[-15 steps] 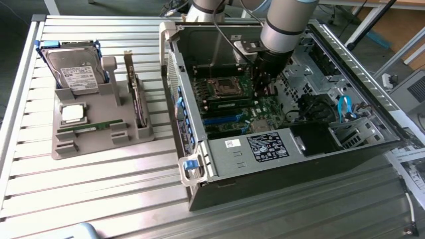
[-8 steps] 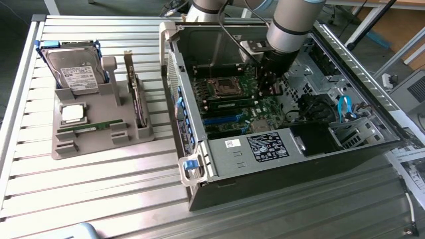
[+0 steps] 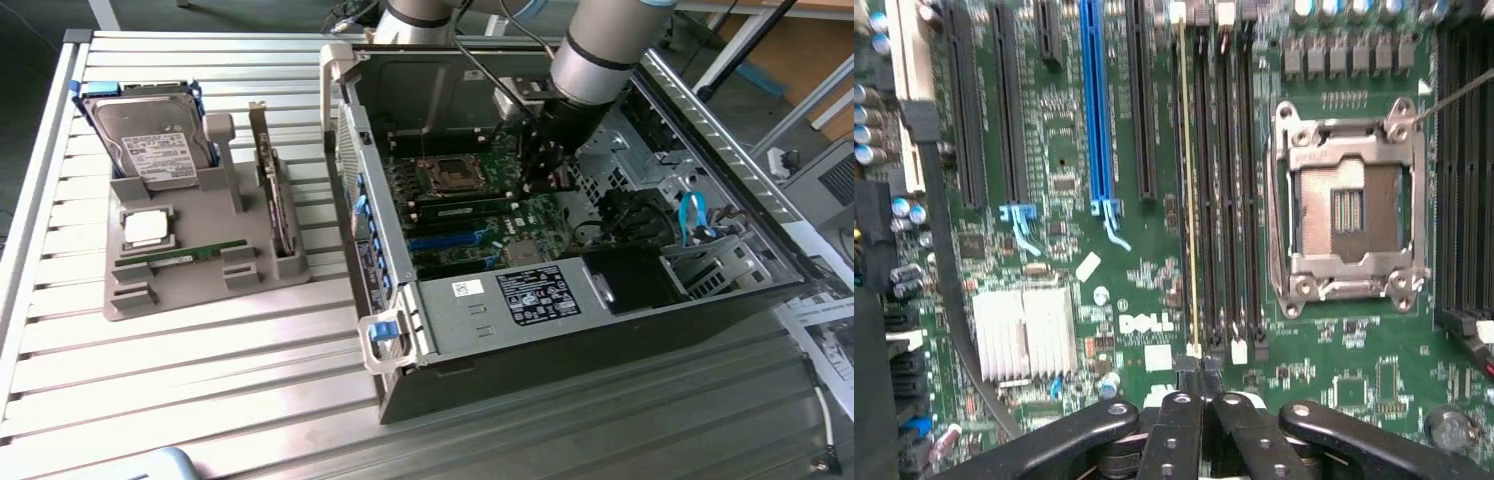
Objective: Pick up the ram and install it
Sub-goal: 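Insert the ram into the slot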
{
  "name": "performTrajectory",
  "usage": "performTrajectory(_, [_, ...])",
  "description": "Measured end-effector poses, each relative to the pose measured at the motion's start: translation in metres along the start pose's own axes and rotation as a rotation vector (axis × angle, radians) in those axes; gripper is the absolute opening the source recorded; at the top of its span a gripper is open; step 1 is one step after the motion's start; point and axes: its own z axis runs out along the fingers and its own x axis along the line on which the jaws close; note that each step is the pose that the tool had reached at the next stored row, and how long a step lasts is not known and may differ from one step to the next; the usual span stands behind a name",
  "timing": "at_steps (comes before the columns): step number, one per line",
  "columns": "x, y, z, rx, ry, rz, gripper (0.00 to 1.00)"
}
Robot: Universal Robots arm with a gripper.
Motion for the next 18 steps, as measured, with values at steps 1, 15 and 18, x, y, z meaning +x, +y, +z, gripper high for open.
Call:
performTrajectory(1, [0.000, -0.0012, 0.0000, -0.0226, 0.0013, 0.000, 0.11])
performTrajectory(15, [-0.001, -0.0194, 0.0000, -0.0310, 0.0019, 0.000, 0.11])
performTrajectory(18, [-0.002, -0.0291, 0.0001, -0.0320, 0.0018, 0.000, 0.11])
